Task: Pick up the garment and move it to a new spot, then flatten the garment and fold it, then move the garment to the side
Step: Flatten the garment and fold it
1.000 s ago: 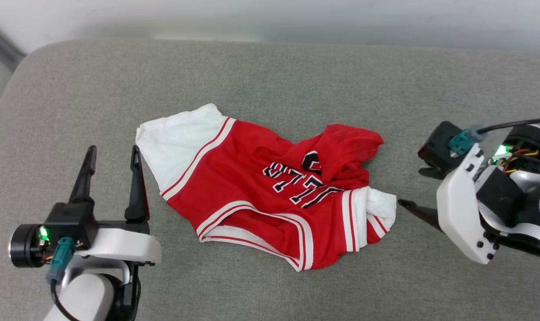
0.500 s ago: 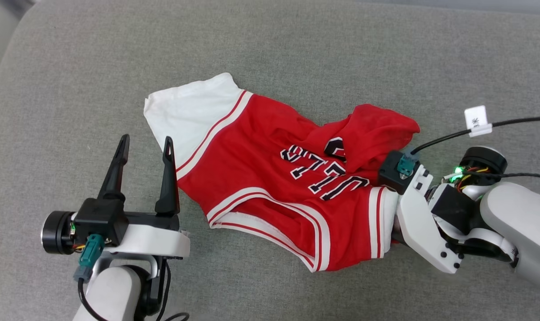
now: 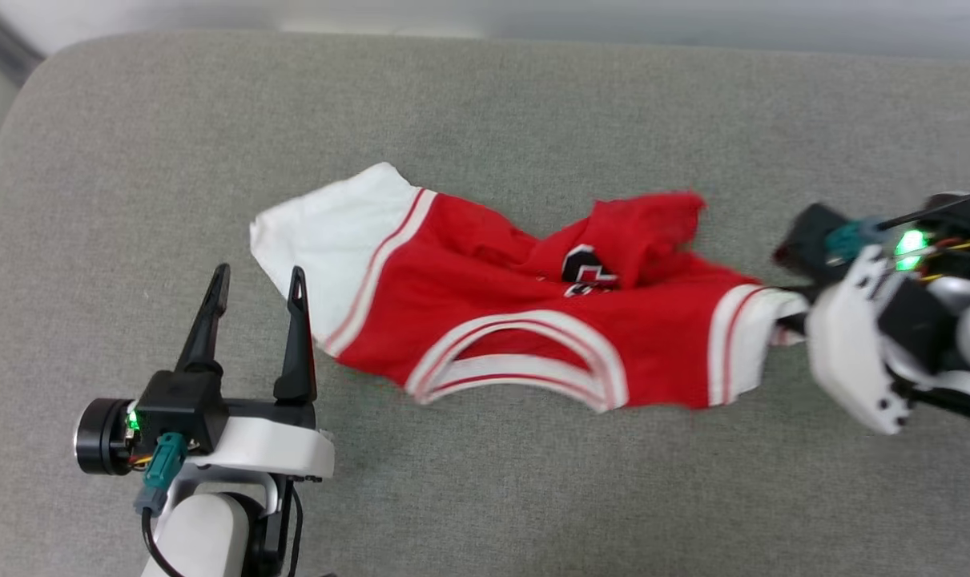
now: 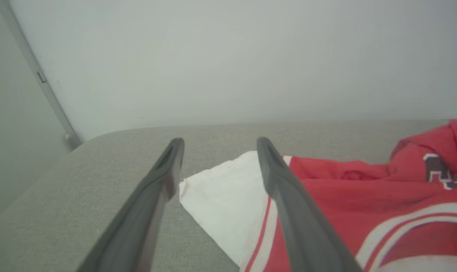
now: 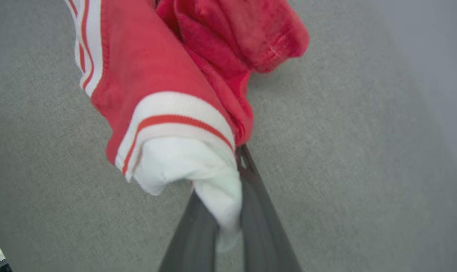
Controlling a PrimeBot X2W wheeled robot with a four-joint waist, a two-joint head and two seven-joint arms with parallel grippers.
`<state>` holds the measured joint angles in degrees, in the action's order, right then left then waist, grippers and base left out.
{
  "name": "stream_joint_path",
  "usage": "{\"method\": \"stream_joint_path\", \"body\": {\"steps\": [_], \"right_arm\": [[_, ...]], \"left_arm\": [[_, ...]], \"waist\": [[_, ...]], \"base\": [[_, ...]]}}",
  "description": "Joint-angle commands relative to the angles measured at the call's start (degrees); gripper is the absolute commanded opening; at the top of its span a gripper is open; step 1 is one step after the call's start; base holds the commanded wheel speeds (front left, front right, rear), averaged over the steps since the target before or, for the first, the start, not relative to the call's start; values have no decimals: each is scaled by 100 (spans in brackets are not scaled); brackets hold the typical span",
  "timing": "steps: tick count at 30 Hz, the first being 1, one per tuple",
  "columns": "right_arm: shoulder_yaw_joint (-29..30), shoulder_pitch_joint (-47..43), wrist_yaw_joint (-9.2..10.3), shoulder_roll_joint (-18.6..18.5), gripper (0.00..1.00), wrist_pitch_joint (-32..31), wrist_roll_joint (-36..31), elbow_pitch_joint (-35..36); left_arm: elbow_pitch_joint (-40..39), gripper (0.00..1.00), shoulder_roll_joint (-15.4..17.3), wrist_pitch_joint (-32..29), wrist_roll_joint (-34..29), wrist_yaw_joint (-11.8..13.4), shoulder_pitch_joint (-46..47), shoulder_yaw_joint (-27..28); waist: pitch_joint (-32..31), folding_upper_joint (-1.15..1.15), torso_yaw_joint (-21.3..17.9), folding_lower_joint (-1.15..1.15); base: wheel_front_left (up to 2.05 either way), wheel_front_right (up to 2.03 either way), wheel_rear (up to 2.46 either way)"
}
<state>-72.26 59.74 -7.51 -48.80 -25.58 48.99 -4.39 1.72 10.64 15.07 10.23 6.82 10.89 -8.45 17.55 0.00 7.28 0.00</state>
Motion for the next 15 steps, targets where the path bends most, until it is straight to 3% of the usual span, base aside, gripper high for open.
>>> {"method": "stream_joint_path", "body": {"steps": [1, 9, 15], "right_arm": [[69, 40, 5, -282, 0, 166, 61, -65], [100, -765, 5, -1088, 0, 448, 357, -640], [173, -1486, 4, -873, 0, 805, 503, -1550]], "left_arm": [[3, 100, -44, 14, -53, -67, -104, 79], [72, 100, -244, 14, -202, -259, -263, 240], [145, 100, -323, 14, -281, -366, -225, 293]], "waist": [[-100, 0, -50, 0], [-145, 0, -18, 0], [-100, 0, 3, 0]], "base": [[0, 0, 0], [0, 0, 0], [0, 0, 0]]}}
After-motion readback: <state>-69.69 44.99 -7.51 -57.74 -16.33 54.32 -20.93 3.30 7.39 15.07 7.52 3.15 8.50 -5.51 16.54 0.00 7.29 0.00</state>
